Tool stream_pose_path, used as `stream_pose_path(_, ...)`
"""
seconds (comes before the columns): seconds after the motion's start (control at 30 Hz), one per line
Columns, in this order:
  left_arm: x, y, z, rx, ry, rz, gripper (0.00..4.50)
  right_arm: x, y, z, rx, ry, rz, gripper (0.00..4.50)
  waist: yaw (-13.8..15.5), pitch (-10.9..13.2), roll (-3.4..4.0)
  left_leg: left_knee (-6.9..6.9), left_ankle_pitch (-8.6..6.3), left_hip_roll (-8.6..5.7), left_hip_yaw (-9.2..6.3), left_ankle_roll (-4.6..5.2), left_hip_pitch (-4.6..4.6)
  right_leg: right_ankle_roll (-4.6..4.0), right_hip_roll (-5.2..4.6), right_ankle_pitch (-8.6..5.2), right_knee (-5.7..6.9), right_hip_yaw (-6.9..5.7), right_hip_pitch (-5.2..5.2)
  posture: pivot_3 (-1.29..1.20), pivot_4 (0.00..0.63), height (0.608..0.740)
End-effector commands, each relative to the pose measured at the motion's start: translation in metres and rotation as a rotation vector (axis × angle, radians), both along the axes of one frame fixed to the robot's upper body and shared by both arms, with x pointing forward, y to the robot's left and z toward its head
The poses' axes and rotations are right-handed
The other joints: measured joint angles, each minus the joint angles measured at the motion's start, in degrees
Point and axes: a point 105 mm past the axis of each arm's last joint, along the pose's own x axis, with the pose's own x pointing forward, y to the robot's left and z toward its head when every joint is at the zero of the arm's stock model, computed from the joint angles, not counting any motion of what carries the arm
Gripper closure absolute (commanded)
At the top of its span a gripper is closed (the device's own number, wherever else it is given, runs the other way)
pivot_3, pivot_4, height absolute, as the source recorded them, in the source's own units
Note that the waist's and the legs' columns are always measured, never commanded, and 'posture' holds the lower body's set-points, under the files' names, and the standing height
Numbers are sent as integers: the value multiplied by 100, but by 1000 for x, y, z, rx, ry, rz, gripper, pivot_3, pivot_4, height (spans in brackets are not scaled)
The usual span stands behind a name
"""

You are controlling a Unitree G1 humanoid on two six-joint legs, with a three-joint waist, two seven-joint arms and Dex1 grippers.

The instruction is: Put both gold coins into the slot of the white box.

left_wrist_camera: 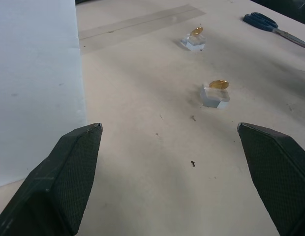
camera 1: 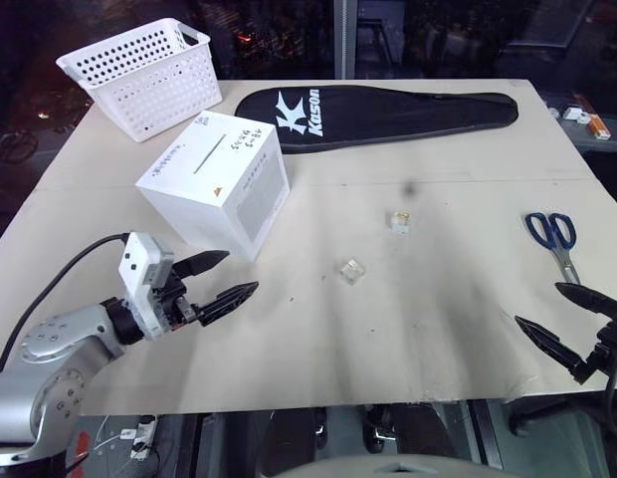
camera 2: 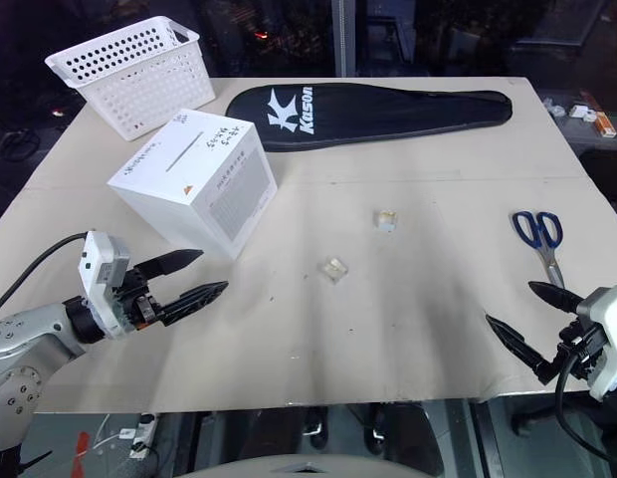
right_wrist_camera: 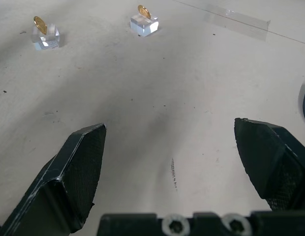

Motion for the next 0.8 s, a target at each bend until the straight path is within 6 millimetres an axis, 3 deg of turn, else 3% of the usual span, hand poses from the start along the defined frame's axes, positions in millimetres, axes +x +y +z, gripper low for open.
stream_pose_path(0.03, -4, -25, 18, -15, -53, -99, 31, 14, 21, 15, -9, -66, 41, 0, -1, 0, 0, 0, 0, 0, 0, 0, 0, 0, 0, 0, 0, 0, 0, 0, 150, 738)
stream_pose_path(0.1, -15, -49, 26, -28, -70, -230, 31, 34, 54, 23, -56, -73, 116, 0, -58, -1, -5, 4, 0, 2, 0, 0, 2, 0, -1, 0, 0, -1, 1, 0, 150, 738)
stream_pose_path(0.2, -24, -59, 25, -10, -72, -298, 31, 56, 76, 25, -43, -28, 172, 0, -113, -1, 1, 9, 1, 1, 2, 1, 7, -2, -13, 3, 0, -8, -7, 0, 150, 738)
stream_pose_path(0.3, -29, -63, 22, 18, -74, -334, 31, 79, 82, 27, -56, -27, 145, 0, -89, -7, -6, 7, 0, -6, -6, 0, 14, -8, -9, 6, 6, -13, 0, 0, 150, 738)
stream_pose_path(0.37, -29, -64, 22, 5, -86, -336, 31, 107, 95, 23, -47, 1, 161, 0, -63, -7, -6, 2, 9, -8, -9, 13, -2, -6, -6, 9, 7, -16, -14, 0, 150, 738)
stream_pose_path(0.47, -27, -64, 22, -7, -89, -329, 0, 131, 112, 20, -62, 15, 213, 829, -58, -6, -6, 3, 15, -9, -6, 22, -8, 10, -2, 19, 5, -14, -18, 0, 150, 738)
stream_pose_path(0.53, -24, -61, 21, -22, -87, -305, 0, 148, 121, 16, -87, 17, 226, 829, -39, -7, -6, 4, 15, -9, -5, 22, -8, 10, -2, 19, 4, -14, -16, 0, 150, 738)
stream_pose_path(0.63, -22, -56, 20, -43, -88, -264, 0, 165, 129, 14, -106, 18, 249, 829, -4, -7, -6, 9, 16, -10, -1, 22, -12, 11, -2, 20, 3, -13, -16, 0, 150, 738)
stream_pose_path(0.73, -26, -53, 17, -38, -94, -252, 0, 177, 134, 13, -142, 3, 269, 1507, -8, -6, -6, 11, 27, -11, 4, 5, -15, 12, -6, 20, 1, -12, -17, 0, 150, 738)
stream_pose_path(0.8, -28, -50, 15, -38, -95, -240, 0, 181, 136, 12, -154, 1, 281, 1507, -14, -7, -6, 12, 26, -11, 5, 5, -13, 12, -8, 20, 2, -11, -16, 0, 150, 738)
